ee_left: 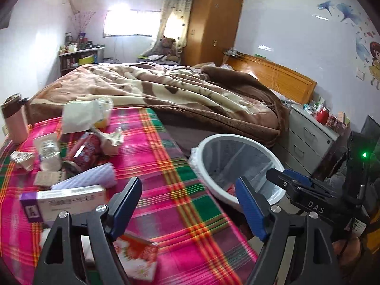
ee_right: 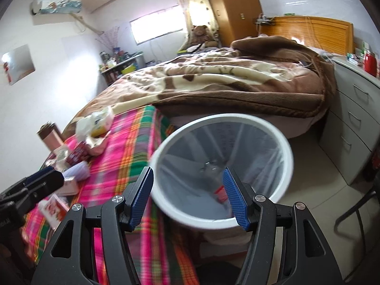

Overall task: Collect trash
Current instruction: 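Move both open tools back over the trash on the bed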

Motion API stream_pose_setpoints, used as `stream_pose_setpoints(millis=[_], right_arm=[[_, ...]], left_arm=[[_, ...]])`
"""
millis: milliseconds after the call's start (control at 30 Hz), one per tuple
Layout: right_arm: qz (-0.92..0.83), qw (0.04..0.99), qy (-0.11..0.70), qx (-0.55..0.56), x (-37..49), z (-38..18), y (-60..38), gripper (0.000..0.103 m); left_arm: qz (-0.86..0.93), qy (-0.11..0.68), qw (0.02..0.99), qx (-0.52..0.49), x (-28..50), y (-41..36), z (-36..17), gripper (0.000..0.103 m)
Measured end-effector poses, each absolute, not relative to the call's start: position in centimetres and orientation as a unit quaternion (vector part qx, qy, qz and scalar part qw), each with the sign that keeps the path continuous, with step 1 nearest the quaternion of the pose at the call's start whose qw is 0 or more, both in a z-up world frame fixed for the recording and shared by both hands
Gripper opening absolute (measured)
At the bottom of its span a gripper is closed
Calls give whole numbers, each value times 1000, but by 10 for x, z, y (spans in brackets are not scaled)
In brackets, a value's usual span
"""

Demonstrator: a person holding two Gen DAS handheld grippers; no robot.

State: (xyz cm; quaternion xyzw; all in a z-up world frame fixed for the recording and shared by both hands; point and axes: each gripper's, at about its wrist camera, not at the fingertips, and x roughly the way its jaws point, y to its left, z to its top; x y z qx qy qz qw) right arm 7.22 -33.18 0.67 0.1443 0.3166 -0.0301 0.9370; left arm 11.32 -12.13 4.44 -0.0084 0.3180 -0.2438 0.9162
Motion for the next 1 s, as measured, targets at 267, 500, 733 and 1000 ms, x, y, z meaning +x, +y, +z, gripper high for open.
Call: stream_pose_setpoints(millis=[267,500,733,1000], right_arm=[[14,935,327,137,72,-1,-292,63],[62,931,335,129,74,-4,-255,63],[117,925,343,114,77,-9,-219,65],[169,916,356,80,80,-13,-186,72]], left_arm=[[-194,313,930,-16,107,-69,38,84],[-159,319,934,-30,109,-28,29,84],[-131,324,936,-36,113,11,23,84],[-127,332,934,-23,128,33,20,85]])
